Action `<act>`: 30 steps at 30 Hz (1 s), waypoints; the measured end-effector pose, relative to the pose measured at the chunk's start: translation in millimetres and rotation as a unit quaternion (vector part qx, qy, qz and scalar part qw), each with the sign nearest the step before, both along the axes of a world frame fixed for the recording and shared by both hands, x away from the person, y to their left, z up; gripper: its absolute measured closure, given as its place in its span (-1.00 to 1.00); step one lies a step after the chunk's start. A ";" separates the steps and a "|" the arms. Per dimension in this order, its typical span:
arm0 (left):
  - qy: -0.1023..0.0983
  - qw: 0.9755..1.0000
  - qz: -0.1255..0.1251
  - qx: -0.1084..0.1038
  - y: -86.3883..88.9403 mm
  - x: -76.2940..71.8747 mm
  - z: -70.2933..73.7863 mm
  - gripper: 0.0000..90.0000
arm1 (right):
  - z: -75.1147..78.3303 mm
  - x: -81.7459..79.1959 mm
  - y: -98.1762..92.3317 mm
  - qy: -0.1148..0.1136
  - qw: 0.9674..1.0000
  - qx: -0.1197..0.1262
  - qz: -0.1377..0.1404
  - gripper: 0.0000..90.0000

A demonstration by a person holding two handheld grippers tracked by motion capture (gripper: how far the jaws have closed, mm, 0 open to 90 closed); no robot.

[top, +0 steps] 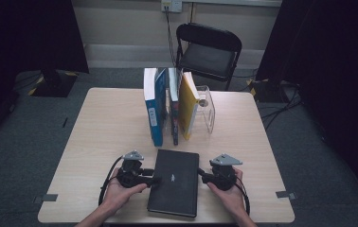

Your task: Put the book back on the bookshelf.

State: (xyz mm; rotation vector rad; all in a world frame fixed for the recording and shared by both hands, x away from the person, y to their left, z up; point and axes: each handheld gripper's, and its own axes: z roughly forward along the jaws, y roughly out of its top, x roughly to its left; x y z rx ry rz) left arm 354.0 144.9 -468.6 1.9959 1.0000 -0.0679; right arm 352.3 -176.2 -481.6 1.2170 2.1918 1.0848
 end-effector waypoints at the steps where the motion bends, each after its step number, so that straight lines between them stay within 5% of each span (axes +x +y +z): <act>1: 0.003 1.000 0.005 0.002 -1.8 1.3 -0.8 -0.03 | 0.0 -1.4 -0.6 0.002 1.000 0.002 0.003 -0.09; 3: 0.006 1.000 0.004 0.011 -3.2 5.5 -2.6 -0.03 | -0.2 -3.9 -0.9 0.005 1.000 0.001 0.008 -0.08; 9: 0.040 0.999 0.021 -0.011 -9.9 19.0 -7.7 -0.04 | 0.7 -4.6 -0.5 0.007 1.000 0.000 0.008 -0.08; 18: 0.051 0.996 0.048 -0.047 -9.9 19.4 -13.6 -0.14 | 3.0 -10.0 -1.9 0.005 1.000 0.005 0.020 -0.19; 22: 0.061 0.995 0.055 -0.058 -6.4 21.3 -14.5 -0.03 | 4.7 -11.8 -2.0 0.003 1.000 0.012 0.023 -0.20; 30: 0.054 0.994 0.048 -0.081 -2.7 18.6 -5.8 0.03 | 4.7 -12.2 -2.0 0.002 1.000 0.011 0.023 -0.20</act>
